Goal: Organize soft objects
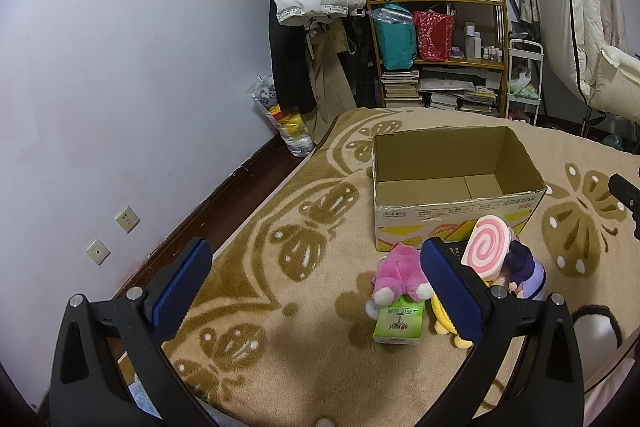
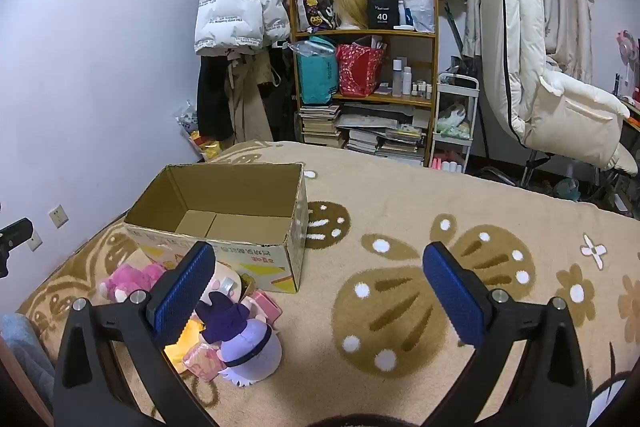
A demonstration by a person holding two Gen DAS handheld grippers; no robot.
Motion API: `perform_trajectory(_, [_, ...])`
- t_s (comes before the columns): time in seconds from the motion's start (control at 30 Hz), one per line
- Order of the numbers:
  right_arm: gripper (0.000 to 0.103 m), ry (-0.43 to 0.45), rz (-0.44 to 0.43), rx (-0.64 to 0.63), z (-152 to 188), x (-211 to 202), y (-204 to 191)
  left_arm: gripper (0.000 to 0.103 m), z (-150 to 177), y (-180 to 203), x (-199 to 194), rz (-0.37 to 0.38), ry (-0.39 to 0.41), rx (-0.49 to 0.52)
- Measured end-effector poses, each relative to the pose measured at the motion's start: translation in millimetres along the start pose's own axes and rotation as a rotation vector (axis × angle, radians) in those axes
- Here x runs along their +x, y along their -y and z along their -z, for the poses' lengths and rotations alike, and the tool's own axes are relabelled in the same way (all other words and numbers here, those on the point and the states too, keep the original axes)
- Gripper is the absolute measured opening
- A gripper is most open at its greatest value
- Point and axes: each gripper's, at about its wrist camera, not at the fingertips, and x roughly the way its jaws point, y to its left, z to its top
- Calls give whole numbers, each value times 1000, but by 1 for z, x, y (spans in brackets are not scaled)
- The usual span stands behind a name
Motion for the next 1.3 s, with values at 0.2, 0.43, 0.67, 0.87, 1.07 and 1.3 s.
perform_trajectory(0.2, [103, 0, 2, 1, 0, 0, 0, 103, 1, 1, 1, -5, -1, -2])
perform_trajectory(0.43, [103, -2, 0, -1, 0, -1, -1, 103, 1, -3, 1, -6, -1, -10])
perform_trajectory(0.67, [103, -2, 2, -2, 0, -1, -2, 103, 1, -3, 1, -8, 0, -13])
perform_trajectory(0.87, [103, -3, 3, -4, 0, 0, -3, 103, 0, -3, 0, -8, 1, -12])
perform_trajectory(1.07, [103, -4, 2, -5, 0, 1, -3, 103, 1, -3, 0, -10, 0, -12])
perform_trajectory(1.3, [103, -4, 4, -6, 1, 2, -4, 103, 1, -3, 0, -10, -1, -13])
